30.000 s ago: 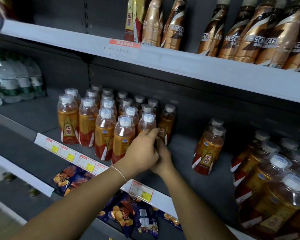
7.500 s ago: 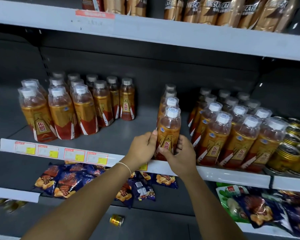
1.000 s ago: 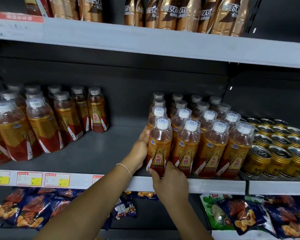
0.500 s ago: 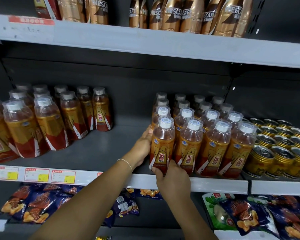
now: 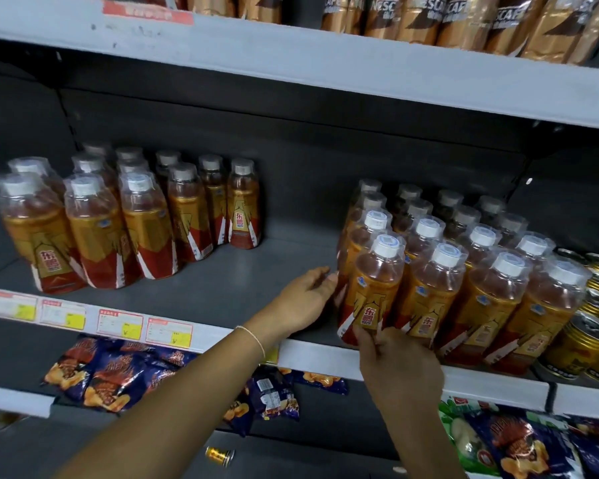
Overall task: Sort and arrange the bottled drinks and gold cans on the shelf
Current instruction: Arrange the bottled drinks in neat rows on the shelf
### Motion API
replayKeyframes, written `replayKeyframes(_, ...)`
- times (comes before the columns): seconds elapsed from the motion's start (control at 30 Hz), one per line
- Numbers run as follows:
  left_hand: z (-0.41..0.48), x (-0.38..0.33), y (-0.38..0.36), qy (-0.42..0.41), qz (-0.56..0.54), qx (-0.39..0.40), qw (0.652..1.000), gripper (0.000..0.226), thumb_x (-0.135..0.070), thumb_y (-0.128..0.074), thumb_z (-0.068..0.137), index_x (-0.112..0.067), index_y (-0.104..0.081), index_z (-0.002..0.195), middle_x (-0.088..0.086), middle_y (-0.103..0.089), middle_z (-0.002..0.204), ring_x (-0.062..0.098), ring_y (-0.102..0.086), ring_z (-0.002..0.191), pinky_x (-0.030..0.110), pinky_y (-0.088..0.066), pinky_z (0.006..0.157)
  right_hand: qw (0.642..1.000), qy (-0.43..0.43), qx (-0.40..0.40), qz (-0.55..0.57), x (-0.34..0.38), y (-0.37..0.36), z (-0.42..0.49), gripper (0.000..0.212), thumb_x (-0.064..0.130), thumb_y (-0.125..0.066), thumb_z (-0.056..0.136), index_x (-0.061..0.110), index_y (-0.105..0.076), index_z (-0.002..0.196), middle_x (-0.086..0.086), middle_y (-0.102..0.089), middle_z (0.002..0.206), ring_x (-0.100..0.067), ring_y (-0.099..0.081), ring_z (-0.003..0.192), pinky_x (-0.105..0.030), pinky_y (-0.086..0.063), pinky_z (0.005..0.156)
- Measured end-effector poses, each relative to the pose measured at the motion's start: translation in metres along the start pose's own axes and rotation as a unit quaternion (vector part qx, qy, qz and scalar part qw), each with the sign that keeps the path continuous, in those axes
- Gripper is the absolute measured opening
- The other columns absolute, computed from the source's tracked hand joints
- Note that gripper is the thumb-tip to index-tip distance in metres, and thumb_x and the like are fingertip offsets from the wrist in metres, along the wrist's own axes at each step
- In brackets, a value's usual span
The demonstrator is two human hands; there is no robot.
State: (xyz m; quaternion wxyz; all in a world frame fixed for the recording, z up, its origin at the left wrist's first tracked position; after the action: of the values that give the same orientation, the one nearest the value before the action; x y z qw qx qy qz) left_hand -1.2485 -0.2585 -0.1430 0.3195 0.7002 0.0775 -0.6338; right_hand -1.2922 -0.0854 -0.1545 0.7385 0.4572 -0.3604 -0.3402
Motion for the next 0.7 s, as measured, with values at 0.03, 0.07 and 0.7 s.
replayKeyframes(0.03,-0.001,0.003,0.008,-0.005,0.013,0.002,1.0,0.053,-0.046,-0.043,0.1,-0.022,-0.038,0.147,-0.001,-0.043,0.15,0.014,-0.039,0.136,0.023,-0.028,0.108,1.0,0.008,-0.009,-0.001,0.004,0.0,-0.002,0.054,0.063,-0.039,0.095,0.023,-0.05,0.061,0.011,-0.046,0.053,-0.007,-0.047,0.054,-0.018,-0.021,0.047)
replayKeyframes(0.07,-0.002,0.006,0.017,-0.009,0.02,0.003,1.0,0.051,-0.043,-0.044,0.101,-0.021,-0.04,0.147,-0.001,-0.044,0.149,0.014,-0.04,0.136,0.023,-0.027,0.109,0.999,0.027,-0.023,0.022,0.011,0.0,-0.005,0.056,0.06,-0.041,0.095,0.021,-0.048,0.056,0.009,-0.046,0.048,-0.006,-0.046,0.05,-0.017,-0.021,0.046)
replayKeyframes(0.7,0.033,0.041,0.194,-0.027,0.036,-0.052,0.998,0.061,-0.009,-0.047,0.094,-0.016,-0.028,0.152,0.004,-0.041,0.151,0.02,-0.035,0.141,0.04,-0.026,0.119,0.969,0.119,0.081,0.199,0.216,-0.077,0.108,0.028,0.036,-0.065,0.091,0.016,-0.06,0.111,-0.008,-0.068,0.105,-0.029,-0.064,0.099,-0.034,-0.051,0.081)
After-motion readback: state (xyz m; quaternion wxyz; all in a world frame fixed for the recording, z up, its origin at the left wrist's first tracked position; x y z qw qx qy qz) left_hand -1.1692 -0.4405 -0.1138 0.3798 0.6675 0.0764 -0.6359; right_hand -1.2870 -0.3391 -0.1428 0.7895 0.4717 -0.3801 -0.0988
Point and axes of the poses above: each hand's wrist, its own z-axis towards the middle knuckle, its own y-axis out of the back of the hand, x = y × z, the point moved 1 cm from there along z, towards the middle knuckle
